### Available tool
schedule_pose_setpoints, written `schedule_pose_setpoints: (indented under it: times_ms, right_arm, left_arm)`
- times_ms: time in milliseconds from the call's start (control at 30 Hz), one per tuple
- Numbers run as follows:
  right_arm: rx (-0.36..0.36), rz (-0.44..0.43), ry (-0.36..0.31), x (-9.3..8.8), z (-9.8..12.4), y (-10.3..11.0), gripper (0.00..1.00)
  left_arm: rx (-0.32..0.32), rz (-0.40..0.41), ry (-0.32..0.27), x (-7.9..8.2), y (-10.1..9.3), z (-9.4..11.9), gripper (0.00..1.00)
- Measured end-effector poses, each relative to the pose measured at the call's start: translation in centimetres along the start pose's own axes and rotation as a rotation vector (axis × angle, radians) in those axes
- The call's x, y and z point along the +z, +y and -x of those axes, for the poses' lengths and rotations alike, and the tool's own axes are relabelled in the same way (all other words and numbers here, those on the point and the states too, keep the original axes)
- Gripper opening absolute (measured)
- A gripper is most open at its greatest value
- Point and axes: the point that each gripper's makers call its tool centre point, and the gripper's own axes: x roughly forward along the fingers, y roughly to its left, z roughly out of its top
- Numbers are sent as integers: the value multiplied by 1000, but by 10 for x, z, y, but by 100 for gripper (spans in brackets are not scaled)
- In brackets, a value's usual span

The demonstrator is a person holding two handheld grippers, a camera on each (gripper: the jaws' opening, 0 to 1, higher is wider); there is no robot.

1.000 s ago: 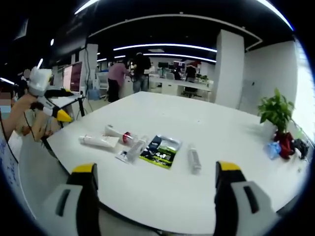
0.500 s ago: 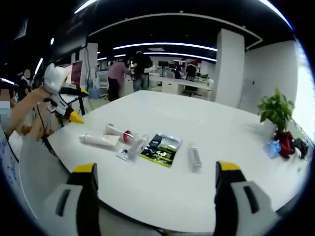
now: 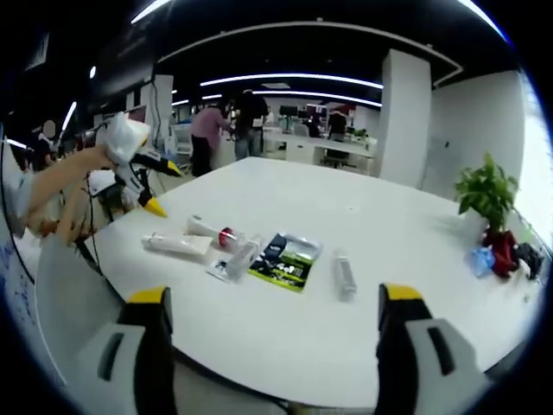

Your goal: Arrange the skincare products in the storage area until every visible bottle or jar stands upright without overlapping.

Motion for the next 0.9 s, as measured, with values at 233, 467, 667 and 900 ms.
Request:
schedule_pose_setpoints:
  times_ms: [233, 467, 667, 900]
  right_arm:
    - [2, 4, 6, 1, -2, 0, 99]
    - [-3, 1, 15, 0, -2, -3, 98]
    - [-4, 3, 26, -1, -3, -5, 98]
    - [-13, -6, 36, -3, -5, -9, 98]
  left_arm:
    - [-63, -29, 32, 4, -3, -23, 60]
    - [-134, -100, 92, 0, -7, -46, 54]
    - [-186, -141, 138, -2, -5, -63, 48]
    - [-221, -153, 166, -3, -4, -84, 46]
